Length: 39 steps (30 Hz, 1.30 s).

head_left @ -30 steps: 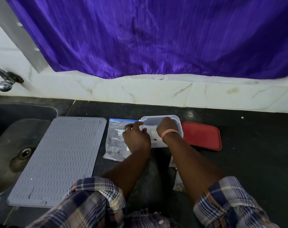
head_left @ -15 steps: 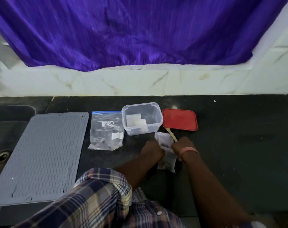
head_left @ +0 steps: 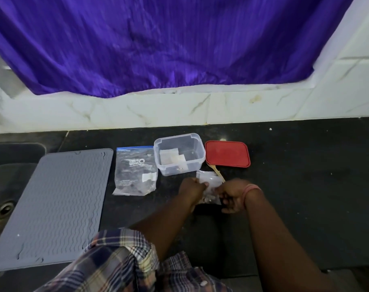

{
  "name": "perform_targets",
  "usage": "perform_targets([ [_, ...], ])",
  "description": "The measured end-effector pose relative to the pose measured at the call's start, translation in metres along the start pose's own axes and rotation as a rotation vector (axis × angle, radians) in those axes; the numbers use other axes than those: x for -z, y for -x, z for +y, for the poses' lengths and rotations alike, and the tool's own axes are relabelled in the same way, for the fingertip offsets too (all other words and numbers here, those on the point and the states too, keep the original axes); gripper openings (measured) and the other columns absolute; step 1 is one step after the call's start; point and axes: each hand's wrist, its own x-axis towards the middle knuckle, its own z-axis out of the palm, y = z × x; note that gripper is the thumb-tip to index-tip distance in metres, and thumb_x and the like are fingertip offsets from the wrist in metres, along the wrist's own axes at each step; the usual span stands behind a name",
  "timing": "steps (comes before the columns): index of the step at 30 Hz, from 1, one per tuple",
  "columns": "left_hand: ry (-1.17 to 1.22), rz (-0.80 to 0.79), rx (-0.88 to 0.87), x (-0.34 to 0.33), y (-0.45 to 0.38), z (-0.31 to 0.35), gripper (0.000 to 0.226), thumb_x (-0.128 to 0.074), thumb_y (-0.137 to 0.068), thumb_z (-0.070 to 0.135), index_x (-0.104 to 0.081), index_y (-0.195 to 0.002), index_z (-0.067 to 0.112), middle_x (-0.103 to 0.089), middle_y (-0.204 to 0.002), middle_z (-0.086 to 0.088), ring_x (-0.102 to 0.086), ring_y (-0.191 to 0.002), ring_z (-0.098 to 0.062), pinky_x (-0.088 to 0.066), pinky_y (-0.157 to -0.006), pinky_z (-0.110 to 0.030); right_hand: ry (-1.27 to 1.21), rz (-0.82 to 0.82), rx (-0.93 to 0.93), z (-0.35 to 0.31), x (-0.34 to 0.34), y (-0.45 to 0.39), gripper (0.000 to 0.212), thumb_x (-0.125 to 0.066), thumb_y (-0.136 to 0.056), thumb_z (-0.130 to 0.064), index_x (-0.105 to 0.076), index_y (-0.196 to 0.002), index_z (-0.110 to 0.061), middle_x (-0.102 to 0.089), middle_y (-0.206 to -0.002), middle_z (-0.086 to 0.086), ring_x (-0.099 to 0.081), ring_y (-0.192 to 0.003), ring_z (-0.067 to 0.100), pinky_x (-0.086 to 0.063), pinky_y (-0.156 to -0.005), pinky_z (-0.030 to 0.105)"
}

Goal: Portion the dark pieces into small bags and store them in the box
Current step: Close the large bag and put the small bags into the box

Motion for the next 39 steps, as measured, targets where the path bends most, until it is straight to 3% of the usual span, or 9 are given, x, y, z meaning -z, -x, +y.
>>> perform_targets([
  [5,0.274,0.102,-0.228,0.019,0.000,0.026,0.013,-0.070,-0.095,0.021,-0.070,-0.100,0.009,-0.077,-0.098,-0.011,-0.074,-0.089,-0.027,-0.062,-0.083,-0.043,-0.165,-0.089,0.269,-0.046,-0.005,0.018,0.018,-0.067,-0.094,-0.013,-0.065,-0.111,-0.006,-0.075,-0.101,0.015,-0.072,-0.084,0.024,-0.061,-0.067,0.038],
  [10,0.405,0.364,-0.285,0.051,-0.015,0.052,0.017,-0.075,-0.090,0.018,-0.073,-0.105,0.010,-0.076,-0.099,-0.010,-0.073,-0.091,-0.028,-0.061,-0.088,-0.041,-0.168,0.076,0.507,-0.088,-0.053,0.019,0.018,-0.071,-0.089,-0.003,-0.056,-0.081,-0.007,-0.069,-0.084,0.017,-0.072,-0.073,0.029,-0.062,-0.073,0.048],
  [12,0.324,0.461,-0.269,0.067,-0.021,0.054,0.023,-0.073,-0.087,0.017,-0.074,-0.110,0.016,-0.076,-0.103,-0.005,-0.072,-0.096,-0.025,-0.058,-0.093,-0.041,-0.112,0.126,0.549,-0.102,-0.070,0.011,0.016,-0.075,-0.085,-0.004,-0.059,-0.083,-0.006,-0.070,-0.085,0.019,-0.074,-0.074,0.033,-0.062,-0.071,0.051],
  [16,0.193,0.607,-0.275,0.093,-0.027,0.054,0.029,-0.064,-0.090,0.005,-0.071,-0.117,0.015,-0.074,-0.114,-0.003,-0.068,-0.106,-0.023,-0.053,-0.099,-0.033,0.050,0.193,0.519,-0.127,-0.086,-0.067,0.037,-0.082,-0.074,-0.015,-0.064,-0.104,-0.006,-0.074,-0.090,0.015,-0.074,-0.075,0.033,-0.063,-0.061,0.048],
  [20,0.130,0.596,-0.267,0.104,-0.035,0.051,0.037,-0.064,-0.087,0.005,-0.070,-0.119,0.023,-0.072,-0.121,0.000,-0.068,-0.107,-0.022,-0.057,-0.098,-0.040,0.391,0.297,0.505,-0.151,-0.103,-0.057,0.040,-0.069,-0.078,-0.030,-0.070,-0.109,-0.005,-0.075,-0.097,0.015,-0.072,-0.090,0.033,-0.061,-0.081,0.042],
  [26,0.102,0.652,-0.234,0.108,-0.051,0.047,0.035,-0.066,-0.085,0.003,-0.068,-0.103,0.033,-0.072,-0.117,0.001,-0.070,-0.102,-0.021,-0.062,-0.088,-0.042,0.698,0.185,0.418,-0.158,-0.122,-0.035,0.038,-0.057,-0.097,-0.017,-0.059,-0.131,-0.001,-0.061,-0.132,0.017,-0.058,-0.124,0.033,-0.048,-0.093,0.035],
  [31,0.047,0.704,-0.246,0.107,-0.050,0.047,0.034,-0.066,-0.087,0.004,-0.071,-0.109,0.030,-0.071,-0.119,0.000,-0.069,-0.106,-0.021,-0.060,-0.092,-0.042,0.622,0.302,0.401,-0.155,-0.134,-0.049,0.035,-0.054,-0.100,-0.031,-0.063,-0.126,-0.010,-0.067,-0.111,0.011,-0.062,-0.110,0.028,-0.050,-0.100,0.039],
  [35,-0.249,0.766,-0.589,0.096,-0.029,0.047,0.034,-0.062,-0.088,0.000,-0.071,-0.112,0.023,-0.065,-0.124,-0.003,-0.058,-0.118,-0.021,-0.051,-0.102,-0.037,0.452,0.466,0.572,-0.151,-0.103,-0.037,0.037,-0.055,-0.096,-0.030,-0.067,-0.116,-0.002,-0.070,-0.116,0.016,-0.065,-0.109,0.033,-0.049,-0.085,0.030],
  [39,-0.346,0.535,-0.920,0.065,-0.012,0.048,0.033,-0.054,-0.082,-0.003,-0.071,-0.100,0.020,-0.065,-0.108,0.000,-0.061,-0.104,-0.017,-0.051,-0.094,-0.034,0.184,0.621,0.709,-0.124,-0.054,-0.024,0.033,-0.055,-0.093,-0.029,-0.075,-0.088,-0.004,-0.074,-0.091,0.017,-0.069,-0.090,0.033,-0.053,-0.078,0.033],
])
